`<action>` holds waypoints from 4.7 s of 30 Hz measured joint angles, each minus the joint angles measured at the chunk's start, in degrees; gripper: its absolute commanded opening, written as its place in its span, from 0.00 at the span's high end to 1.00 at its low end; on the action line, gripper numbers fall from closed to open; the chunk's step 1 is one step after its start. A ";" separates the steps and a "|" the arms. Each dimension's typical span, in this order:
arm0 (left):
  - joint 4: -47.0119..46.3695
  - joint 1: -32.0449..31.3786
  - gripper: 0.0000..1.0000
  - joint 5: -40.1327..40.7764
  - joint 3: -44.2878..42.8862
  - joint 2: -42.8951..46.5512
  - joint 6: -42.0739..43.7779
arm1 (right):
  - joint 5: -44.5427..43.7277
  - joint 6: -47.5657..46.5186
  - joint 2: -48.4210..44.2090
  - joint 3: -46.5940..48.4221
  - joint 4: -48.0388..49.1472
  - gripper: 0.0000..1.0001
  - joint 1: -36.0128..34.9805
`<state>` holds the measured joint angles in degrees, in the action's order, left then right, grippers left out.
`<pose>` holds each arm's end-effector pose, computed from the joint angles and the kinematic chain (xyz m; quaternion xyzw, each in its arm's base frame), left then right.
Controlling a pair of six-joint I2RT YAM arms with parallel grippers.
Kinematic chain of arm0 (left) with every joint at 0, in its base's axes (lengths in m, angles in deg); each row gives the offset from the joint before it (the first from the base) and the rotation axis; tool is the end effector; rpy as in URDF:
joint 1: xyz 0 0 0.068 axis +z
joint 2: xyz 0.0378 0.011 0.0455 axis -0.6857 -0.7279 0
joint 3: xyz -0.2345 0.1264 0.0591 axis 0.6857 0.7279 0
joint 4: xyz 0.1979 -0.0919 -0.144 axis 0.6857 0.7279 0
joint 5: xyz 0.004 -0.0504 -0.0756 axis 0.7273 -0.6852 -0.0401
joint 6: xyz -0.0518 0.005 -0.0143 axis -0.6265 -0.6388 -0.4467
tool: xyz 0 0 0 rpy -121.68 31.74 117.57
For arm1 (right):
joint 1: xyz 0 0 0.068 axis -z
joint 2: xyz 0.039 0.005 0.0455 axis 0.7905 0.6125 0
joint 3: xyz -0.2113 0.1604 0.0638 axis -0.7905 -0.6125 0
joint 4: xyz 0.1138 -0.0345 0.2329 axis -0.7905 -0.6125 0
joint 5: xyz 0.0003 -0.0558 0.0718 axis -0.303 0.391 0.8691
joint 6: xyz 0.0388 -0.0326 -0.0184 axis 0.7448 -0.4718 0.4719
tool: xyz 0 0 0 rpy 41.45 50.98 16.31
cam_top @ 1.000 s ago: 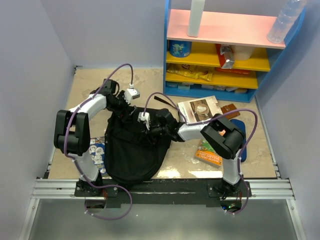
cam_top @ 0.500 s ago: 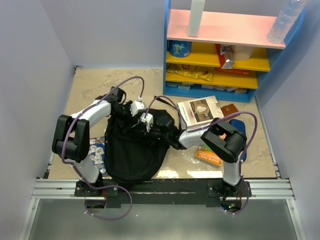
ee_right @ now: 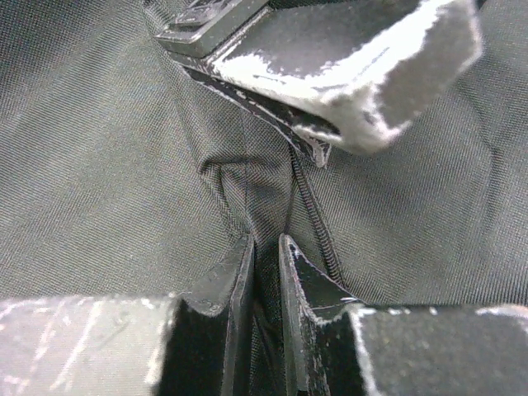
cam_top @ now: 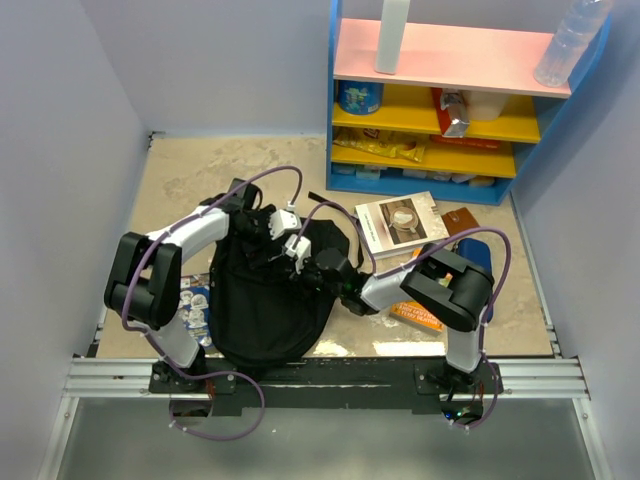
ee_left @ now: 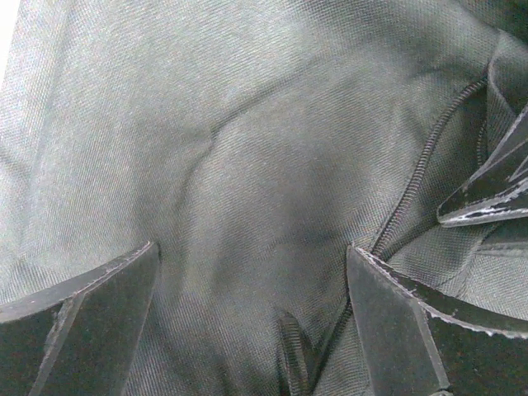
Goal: Pack the student bag
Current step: Adjust the student bag at the center of the board, then pick up the personal item from the center of the board.
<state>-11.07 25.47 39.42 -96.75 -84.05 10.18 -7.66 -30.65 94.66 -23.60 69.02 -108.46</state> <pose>0.3047 -0.1132 0.1814 0.5599 0.7820 -0.1485 0.2301 0.1986 0.3079 0.1314 -0.3823 0.7205 0.3614 0.4518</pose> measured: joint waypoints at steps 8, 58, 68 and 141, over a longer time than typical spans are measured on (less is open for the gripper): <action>2.40 -0.37 0.00 -4.11 -0.61 -0.90 6.58 | -3.72 -0.24 -1.18 -3.52 4.02 0.92 -1.62; 18.91 2.93 1.00 -12.37 -13.14 -5.53 4.68 | -22.77 -6.36 -2.51 -7.48 8.76 0.97 -11.61; 23.30 5.86 1.00 -19.52 -20.24 -5.44 1.20 | -25.05 -5.95 -1.36 -7.37 10.95 0.86 -11.72; 22.51 15.17 1.00 -25.31 -20.70 -1.14 1.64 | -40.76 33.62 4.07 29.03 -63.89 0.01 58.84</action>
<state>11.44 40.64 14.10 -117.45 -85.19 11.82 -48.43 2.97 98.72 5.42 5.13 -49.62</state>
